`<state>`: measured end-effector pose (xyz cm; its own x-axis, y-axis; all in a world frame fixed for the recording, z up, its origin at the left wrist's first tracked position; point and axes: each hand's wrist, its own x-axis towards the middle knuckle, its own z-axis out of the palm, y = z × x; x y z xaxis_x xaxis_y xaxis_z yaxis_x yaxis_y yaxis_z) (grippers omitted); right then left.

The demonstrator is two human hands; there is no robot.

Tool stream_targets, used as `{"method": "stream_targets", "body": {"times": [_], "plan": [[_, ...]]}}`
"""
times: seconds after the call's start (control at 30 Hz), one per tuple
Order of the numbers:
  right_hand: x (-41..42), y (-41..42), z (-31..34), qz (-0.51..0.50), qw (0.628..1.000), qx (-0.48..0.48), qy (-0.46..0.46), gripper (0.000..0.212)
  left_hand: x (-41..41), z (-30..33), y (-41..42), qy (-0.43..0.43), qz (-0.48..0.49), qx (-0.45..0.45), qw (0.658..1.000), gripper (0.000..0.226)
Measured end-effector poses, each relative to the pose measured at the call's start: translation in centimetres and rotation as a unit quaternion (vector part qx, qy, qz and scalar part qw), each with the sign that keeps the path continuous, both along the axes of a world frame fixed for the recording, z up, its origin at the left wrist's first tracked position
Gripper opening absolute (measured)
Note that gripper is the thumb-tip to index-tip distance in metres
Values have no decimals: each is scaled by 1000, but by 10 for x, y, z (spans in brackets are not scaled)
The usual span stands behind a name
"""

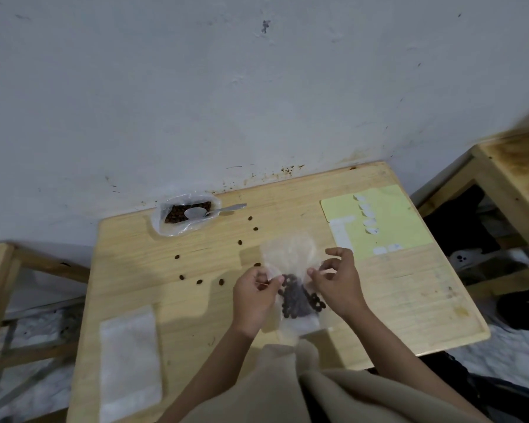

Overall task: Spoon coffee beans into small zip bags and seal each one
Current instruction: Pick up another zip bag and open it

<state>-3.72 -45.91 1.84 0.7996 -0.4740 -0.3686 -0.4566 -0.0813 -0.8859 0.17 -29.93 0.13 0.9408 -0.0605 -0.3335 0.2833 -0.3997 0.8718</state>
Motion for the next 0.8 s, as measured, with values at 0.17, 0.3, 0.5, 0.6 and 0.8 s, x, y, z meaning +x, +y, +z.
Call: {"method": "stream_targets", "body": {"times": [0.17,0.3,0.5,0.6,0.8], "plan": [[-13,12,-34,73,985,-155,31,27,-11,-16,-1,-12,4,84,996,34],[-18,14,-45,113,968,-210,78,32,-14,-21,3,-28,-51,149,987,30],[-11,30,-34,72,942,-326,41,27,-22,-15,41,-60,-54,143,986,44],[-3,61,-28,102,938,-330,-32,21,-26,-15,83,-121,-13,175,977,38],[8,161,-24,220,949,-218,-63,20,-28,-17,186,-135,118,281,943,40]]}}
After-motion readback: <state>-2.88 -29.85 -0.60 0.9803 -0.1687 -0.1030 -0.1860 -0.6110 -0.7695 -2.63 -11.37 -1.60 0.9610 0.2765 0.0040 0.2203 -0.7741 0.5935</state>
